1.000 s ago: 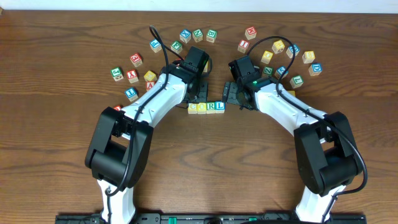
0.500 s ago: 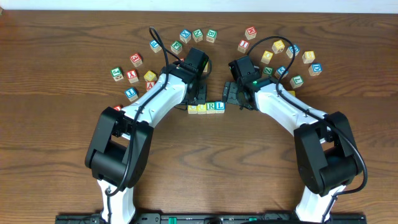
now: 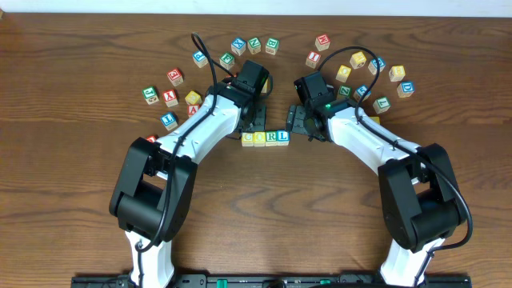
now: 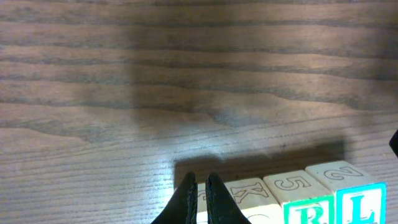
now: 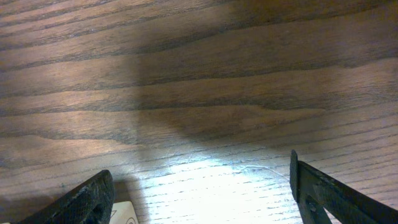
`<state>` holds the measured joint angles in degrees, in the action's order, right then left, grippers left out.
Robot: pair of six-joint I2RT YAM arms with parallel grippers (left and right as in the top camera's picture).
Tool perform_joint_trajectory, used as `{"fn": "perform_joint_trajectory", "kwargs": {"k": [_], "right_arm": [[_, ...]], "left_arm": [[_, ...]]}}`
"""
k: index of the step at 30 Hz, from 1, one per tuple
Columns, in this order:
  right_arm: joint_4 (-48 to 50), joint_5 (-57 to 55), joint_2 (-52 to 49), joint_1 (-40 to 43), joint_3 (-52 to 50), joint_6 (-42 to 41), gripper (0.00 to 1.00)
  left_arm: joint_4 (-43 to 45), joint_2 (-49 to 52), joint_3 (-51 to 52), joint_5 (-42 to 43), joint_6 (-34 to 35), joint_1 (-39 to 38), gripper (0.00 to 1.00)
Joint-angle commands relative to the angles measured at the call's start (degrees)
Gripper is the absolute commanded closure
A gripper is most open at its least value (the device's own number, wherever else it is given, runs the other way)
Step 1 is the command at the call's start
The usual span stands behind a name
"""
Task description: Spell out CORL
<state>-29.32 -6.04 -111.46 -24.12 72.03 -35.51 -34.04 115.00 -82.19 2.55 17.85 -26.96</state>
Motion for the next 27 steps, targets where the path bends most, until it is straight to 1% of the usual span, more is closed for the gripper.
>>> {"fn": "perform_joint_trajectory", "kwargs": {"k": [1,6,12,27], "right_arm": [[-0.02,-0.9,1.51,0.02,-0.26,-0.48,0.14],[0.02,-0.9,1.51,0.02,-0.26,-0.72,0.13],[-0.04,-0.9,1.51,0.02,-0.26,-0.7,0.14],[0.0,-0.92,1.51,-0.04,-0.26,-0.7,0.11]], "left_arm": [[0.11,0.92,0.66,-2.21,0.24,0.2,0.93],[0.09,2.69,0.66,-2.08,0.26,0.2,0.93],[0.09,2.64,0.66,-1.92,0.24,0.2,0.93],[-0.37,2.64,0.66,-1.53,0.24,0.2,0.93]]}}
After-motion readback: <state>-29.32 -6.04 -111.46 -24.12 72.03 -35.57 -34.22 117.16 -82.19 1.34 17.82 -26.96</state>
